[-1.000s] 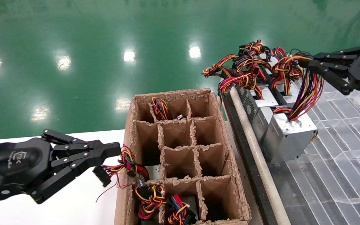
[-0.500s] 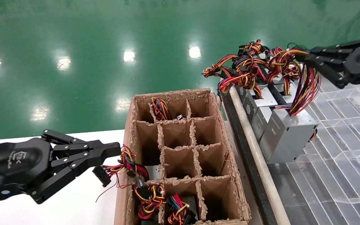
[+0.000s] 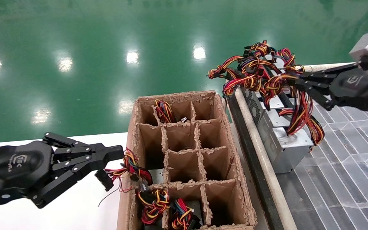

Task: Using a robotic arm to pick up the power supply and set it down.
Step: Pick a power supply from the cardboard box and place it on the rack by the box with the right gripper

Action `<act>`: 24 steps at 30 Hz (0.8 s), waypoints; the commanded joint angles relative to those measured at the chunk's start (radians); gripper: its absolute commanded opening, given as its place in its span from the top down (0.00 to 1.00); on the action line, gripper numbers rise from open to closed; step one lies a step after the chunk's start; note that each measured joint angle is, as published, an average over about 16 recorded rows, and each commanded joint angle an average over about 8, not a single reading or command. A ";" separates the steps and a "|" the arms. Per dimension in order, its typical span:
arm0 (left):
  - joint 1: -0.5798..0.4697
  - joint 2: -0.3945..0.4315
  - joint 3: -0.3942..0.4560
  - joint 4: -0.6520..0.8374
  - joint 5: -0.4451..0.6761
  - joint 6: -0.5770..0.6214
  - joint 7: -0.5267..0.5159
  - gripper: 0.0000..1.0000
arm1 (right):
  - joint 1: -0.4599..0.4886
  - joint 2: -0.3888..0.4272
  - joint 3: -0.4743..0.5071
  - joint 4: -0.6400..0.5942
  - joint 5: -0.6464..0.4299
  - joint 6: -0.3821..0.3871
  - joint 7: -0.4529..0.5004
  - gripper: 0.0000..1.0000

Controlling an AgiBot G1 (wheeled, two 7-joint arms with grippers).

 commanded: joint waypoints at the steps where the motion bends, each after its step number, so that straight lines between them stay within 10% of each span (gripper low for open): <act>1: 0.000 0.000 0.000 0.000 0.000 0.000 0.000 1.00 | -0.003 -0.004 -0.004 -0.007 -0.005 0.001 -0.002 0.84; 8: 0.000 0.000 0.000 0.000 0.000 0.000 0.000 1.00 | 0.004 -0.011 -0.006 -0.024 -0.002 -0.006 -0.002 0.04; 24: 0.000 0.000 0.000 0.000 0.000 0.000 0.000 1.00 | 0.016 -0.022 0.011 -0.040 0.059 -0.042 -0.012 0.00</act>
